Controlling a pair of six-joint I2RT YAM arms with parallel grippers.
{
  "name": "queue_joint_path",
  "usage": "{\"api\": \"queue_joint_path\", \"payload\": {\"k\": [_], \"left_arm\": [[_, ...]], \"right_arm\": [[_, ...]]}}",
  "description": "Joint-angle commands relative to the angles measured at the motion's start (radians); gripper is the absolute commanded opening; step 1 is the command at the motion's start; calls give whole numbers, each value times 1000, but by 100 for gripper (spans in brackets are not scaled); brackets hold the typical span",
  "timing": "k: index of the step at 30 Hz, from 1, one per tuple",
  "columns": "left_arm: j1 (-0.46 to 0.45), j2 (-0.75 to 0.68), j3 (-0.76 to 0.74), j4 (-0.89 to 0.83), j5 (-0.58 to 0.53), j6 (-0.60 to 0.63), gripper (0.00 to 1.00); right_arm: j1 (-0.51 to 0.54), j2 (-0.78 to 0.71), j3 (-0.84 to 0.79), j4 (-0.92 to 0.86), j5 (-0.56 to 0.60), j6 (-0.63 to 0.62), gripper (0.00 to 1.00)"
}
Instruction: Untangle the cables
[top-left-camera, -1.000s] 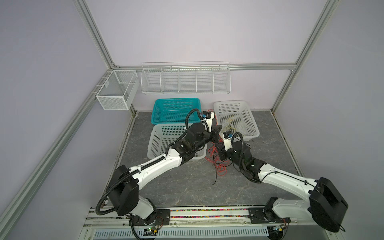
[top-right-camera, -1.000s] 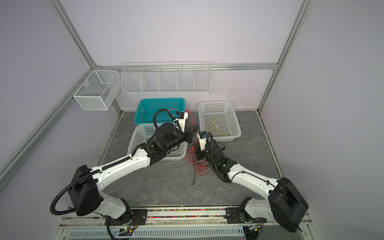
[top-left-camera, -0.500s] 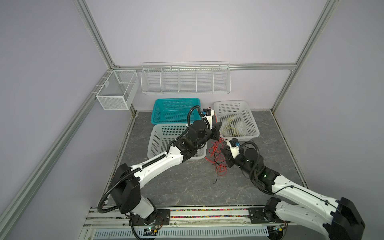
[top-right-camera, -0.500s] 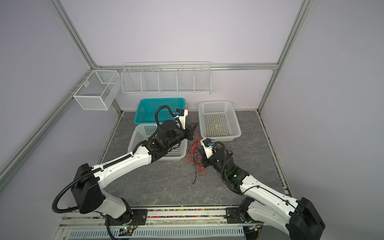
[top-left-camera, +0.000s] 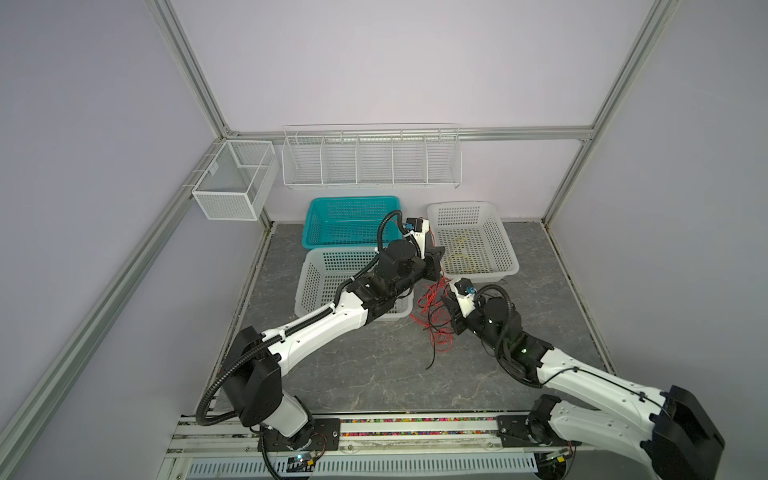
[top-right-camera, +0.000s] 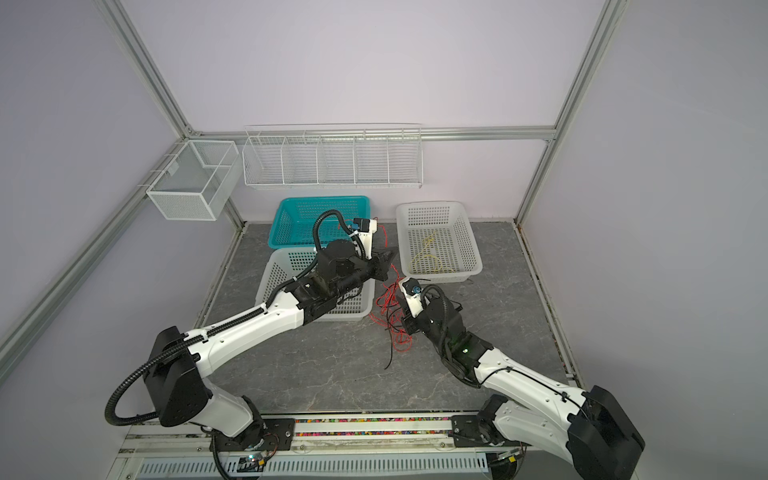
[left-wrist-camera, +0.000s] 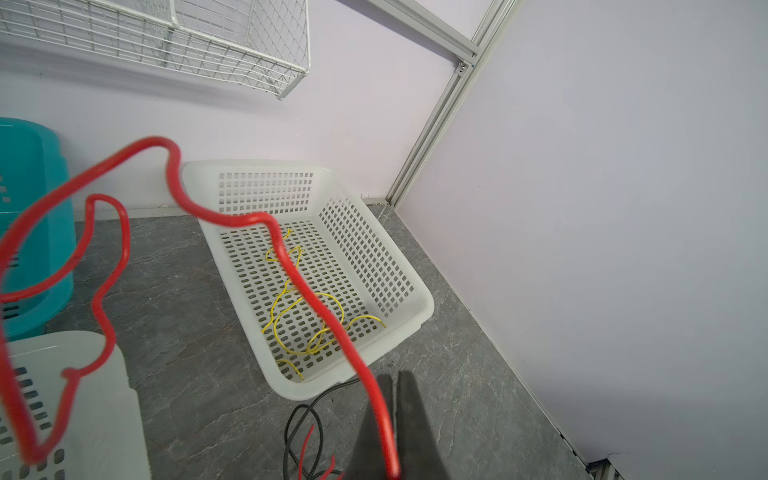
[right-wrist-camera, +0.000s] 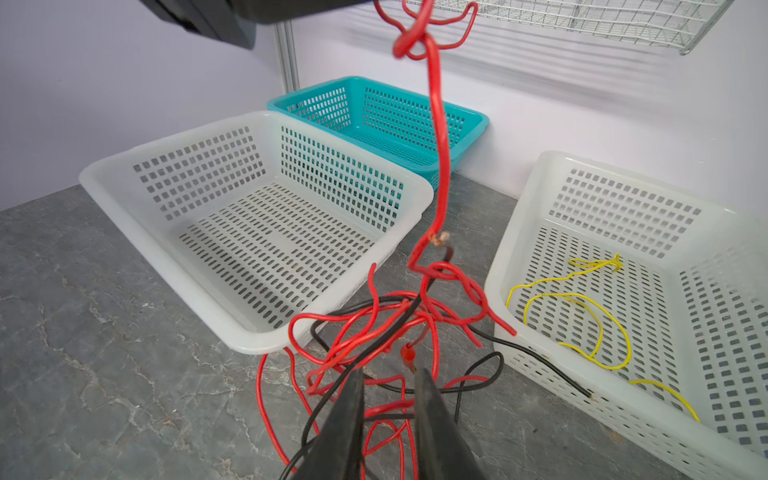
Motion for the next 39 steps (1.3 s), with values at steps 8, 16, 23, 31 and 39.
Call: {"api": "queue_joint_path", "payload": {"k": [8,16,23,31,39], "left_arm": [[-8,-5,38,-12,31,-20,0],[-9,-11,39,-21,38,-25,0],[-12,-22,42,-21,51,-29,0],[-16,-17,42,-26,67,-37,0],[-16,-23,41,-28,59,-30,0]], "right_arm": [[-6,93,51,130,40,-69,26],[-30,138,67,150,36,-78,26],[-48,186,71,188,11,-56,26],[-52,221,93,228,19,-61,24],[-52,216,89,225,62,-74,6]]}}
